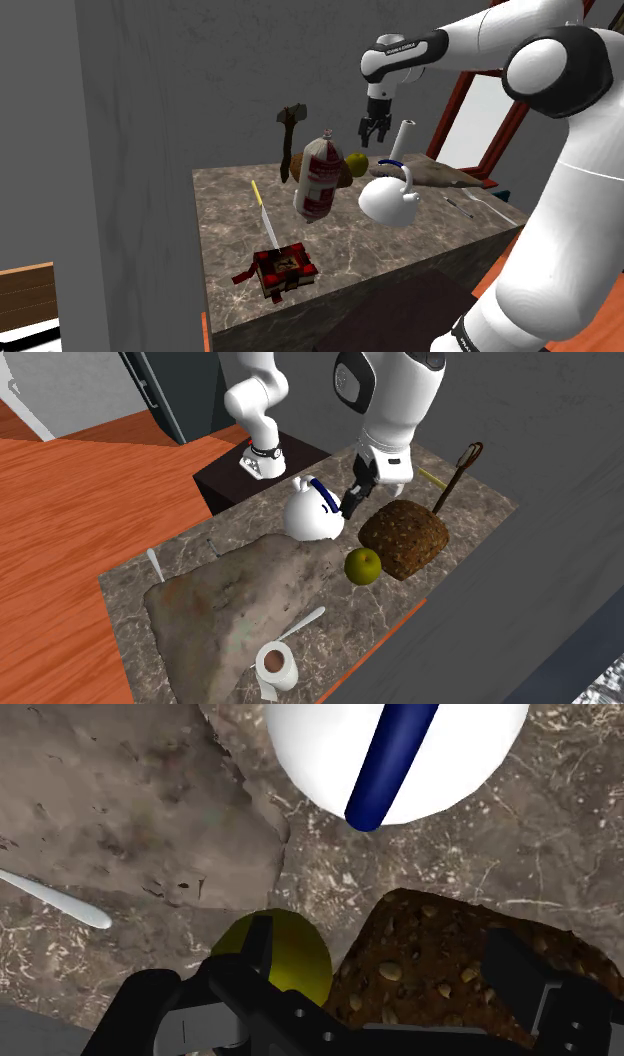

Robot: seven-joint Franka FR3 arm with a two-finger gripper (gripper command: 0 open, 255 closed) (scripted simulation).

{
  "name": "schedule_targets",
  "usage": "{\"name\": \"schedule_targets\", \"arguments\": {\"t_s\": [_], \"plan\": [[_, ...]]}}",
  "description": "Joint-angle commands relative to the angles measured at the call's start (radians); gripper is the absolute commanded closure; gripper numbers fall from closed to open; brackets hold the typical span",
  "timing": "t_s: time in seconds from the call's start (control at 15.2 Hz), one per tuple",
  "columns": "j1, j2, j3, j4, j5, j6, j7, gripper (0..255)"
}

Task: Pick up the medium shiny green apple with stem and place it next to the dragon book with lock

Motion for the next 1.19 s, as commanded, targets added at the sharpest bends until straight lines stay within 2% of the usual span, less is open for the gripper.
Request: {"name": "schedule_targets", "arguments": {"t_s": [0.0, 0.4, 0.86, 1.12], "plan": [[-0.018, 0.088, -0.005, 0.09, 0.025, -0.001, -0.028, 0], [-0.091, 0.352, 0.0, 0.419, 0.093, -0.064, -0.086, 0], [-0.088, 0.353, 0.002, 0.326, 0.094, 0.03, -0.088, 0], [-0.088, 0.354, 0.002, 0.319, 0.095, 0.037, -0.089, 0]]}}
